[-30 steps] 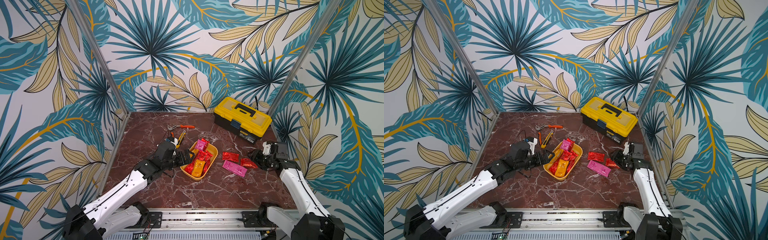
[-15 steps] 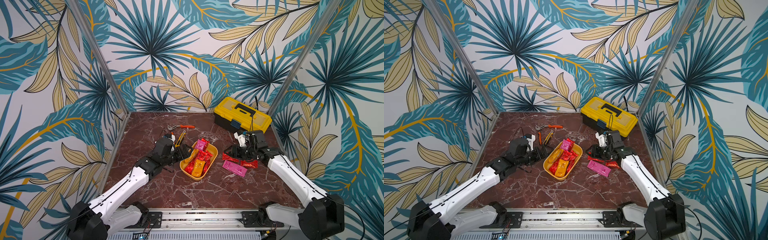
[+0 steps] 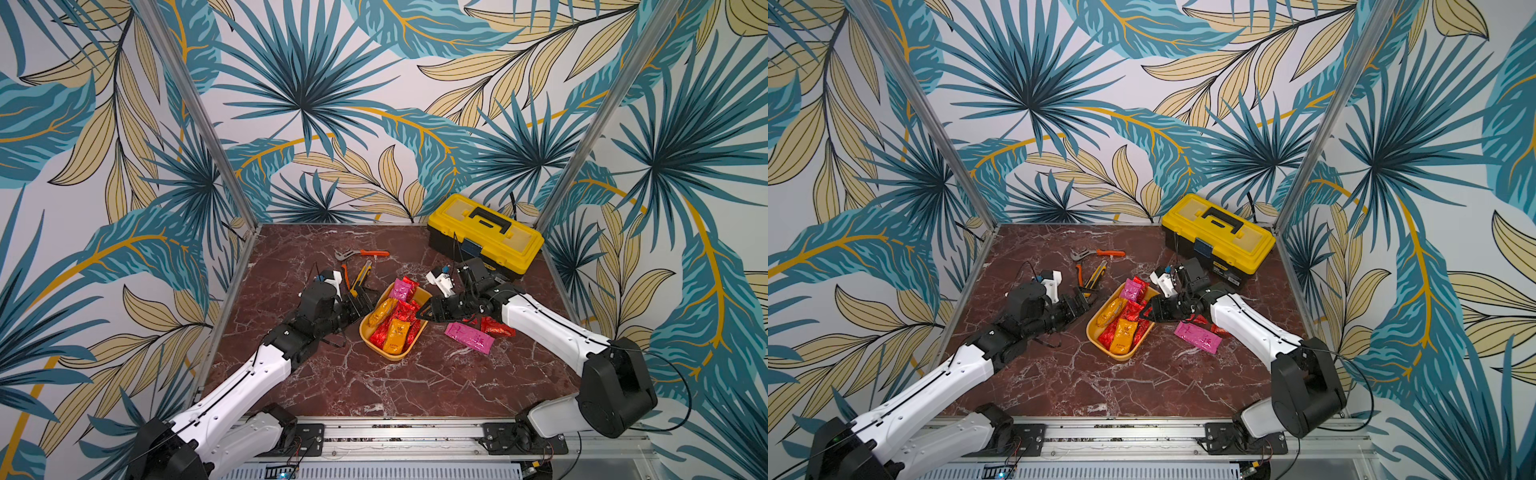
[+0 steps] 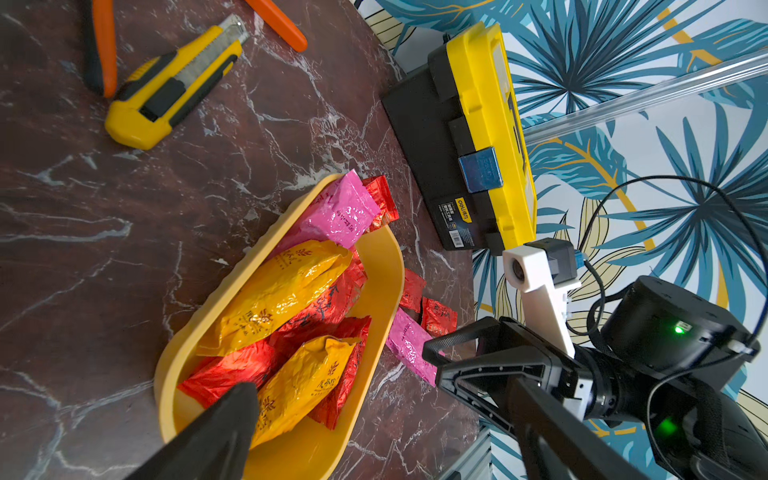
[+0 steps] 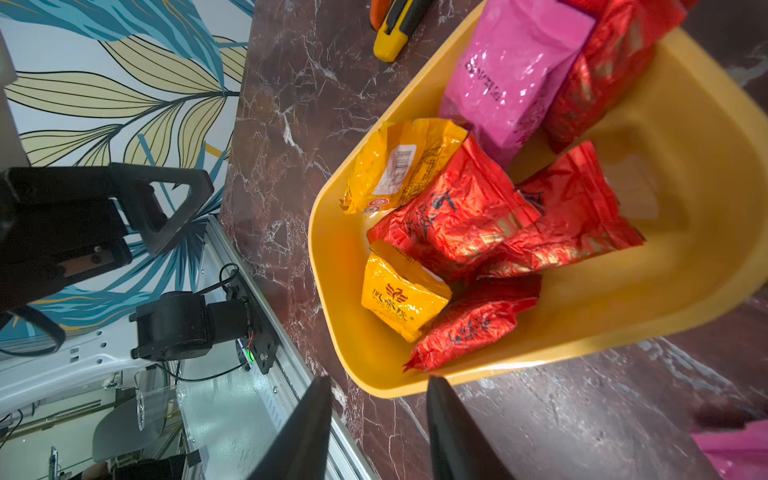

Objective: Take the tea bags out of the storage box
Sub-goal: Pick up the tea bag from the storage box.

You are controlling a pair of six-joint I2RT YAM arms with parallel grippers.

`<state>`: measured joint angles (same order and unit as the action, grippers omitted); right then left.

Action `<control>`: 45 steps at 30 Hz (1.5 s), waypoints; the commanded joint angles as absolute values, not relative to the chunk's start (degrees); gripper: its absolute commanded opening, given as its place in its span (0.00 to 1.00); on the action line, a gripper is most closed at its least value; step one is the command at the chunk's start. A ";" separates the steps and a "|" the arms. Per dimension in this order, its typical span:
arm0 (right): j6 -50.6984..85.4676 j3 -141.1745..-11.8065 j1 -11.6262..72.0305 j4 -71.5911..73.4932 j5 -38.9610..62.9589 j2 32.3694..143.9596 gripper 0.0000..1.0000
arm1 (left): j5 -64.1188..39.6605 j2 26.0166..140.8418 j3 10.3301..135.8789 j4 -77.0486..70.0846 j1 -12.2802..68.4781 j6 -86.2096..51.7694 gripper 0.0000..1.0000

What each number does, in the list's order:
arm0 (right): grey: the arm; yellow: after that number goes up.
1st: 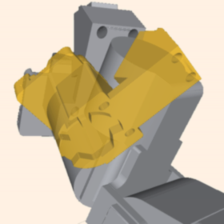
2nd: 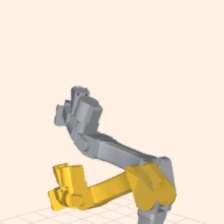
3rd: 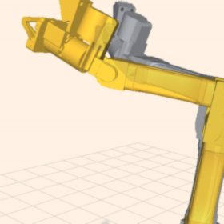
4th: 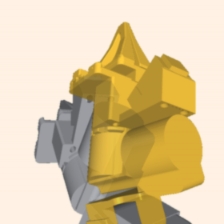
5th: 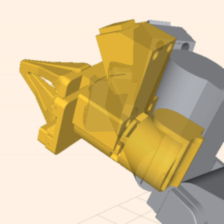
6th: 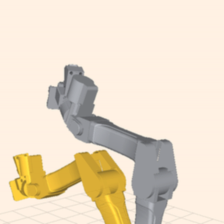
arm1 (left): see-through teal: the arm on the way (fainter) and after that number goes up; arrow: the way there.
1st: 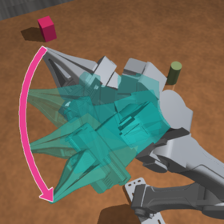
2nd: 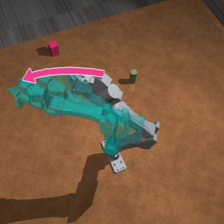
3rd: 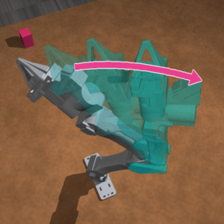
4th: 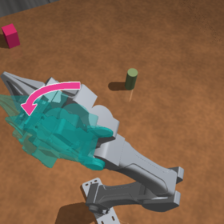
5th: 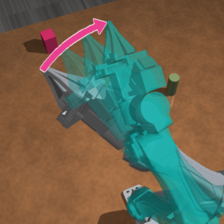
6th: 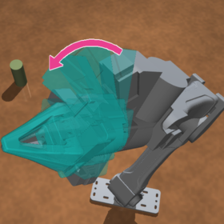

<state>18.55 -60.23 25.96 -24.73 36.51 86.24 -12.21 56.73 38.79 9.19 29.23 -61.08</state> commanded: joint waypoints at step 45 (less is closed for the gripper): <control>9.05 -65.57 28.68 -23.60 34.35 100.90 0.37 | -16.20 50.54 33.13 11.15 26.39 -62.75 1.00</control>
<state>10.17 -65.93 28.27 -23.81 33.06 99.81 -15.70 50.63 34.02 11.60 26.87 -62.63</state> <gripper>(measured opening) 0.370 0.999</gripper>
